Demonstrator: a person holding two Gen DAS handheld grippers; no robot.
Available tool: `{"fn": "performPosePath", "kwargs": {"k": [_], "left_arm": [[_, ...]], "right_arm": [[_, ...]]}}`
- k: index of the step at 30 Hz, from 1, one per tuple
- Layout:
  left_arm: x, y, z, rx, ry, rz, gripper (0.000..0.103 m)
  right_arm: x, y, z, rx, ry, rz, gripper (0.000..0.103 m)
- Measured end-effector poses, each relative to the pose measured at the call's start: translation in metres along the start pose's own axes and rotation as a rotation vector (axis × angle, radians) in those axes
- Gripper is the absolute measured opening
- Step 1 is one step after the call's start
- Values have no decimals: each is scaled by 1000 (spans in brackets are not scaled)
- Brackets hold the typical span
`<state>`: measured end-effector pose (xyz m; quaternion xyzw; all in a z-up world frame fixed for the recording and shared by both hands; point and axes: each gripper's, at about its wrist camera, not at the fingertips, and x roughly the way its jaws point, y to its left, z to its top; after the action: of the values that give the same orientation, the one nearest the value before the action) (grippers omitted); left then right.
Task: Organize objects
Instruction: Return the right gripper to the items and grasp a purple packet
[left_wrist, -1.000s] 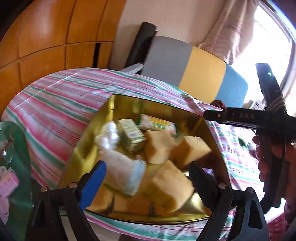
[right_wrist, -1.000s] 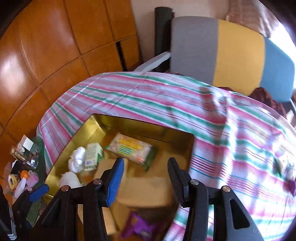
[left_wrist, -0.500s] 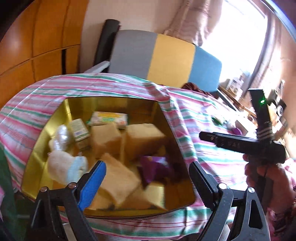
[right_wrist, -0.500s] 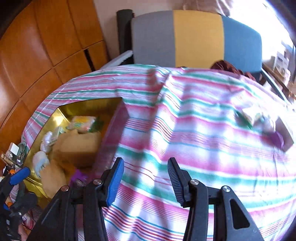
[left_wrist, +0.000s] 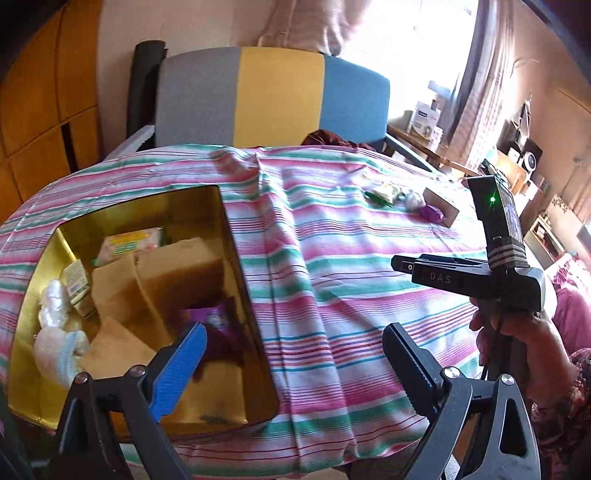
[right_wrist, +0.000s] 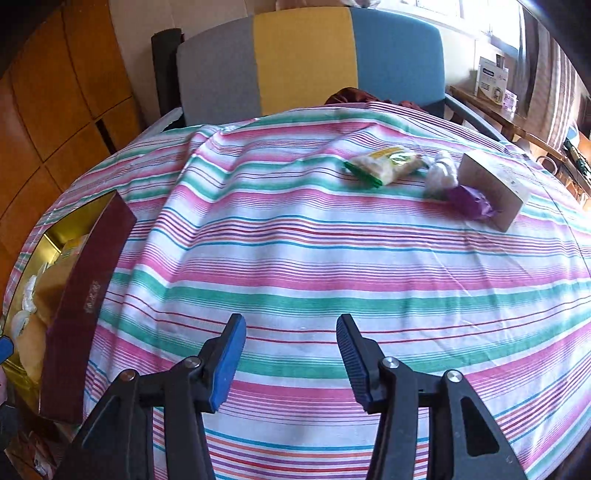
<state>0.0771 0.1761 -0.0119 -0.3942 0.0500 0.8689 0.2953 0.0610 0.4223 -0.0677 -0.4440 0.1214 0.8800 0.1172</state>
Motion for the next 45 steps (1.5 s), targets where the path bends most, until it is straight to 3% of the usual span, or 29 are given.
{"fn": "performPosePath", "kwargs": {"k": [9, 12, 22, 30, 34, 36, 45], "left_arm": [[20, -34, 8, 42, 27, -50, 99], [29, -41, 11, 50, 34, -56, 100], [58, -58, 17, 51, 75, -60, 100], [71, -65, 19, 58, 90, -71, 100], [80, -68, 26, 61, 97, -66, 100], [86, -69, 32, 59, 101, -69, 100], [110, -90, 56, 108, 92, -63, 100]], "right_arm": [[-3, -40, -3, 17, -44, -89, 54], [1, -59, 3, 38, -57, -119, 59], [10, -144, 59, 193, -127, -176, 61], [46, -154, 101, 64, -118, -247, 61], [65, -163, 97, 53, -97, -256, 61], [72, -172, 94, 75, -77, -219, 61], [57, -180, 86, 140, -145, -134, 46]]}}
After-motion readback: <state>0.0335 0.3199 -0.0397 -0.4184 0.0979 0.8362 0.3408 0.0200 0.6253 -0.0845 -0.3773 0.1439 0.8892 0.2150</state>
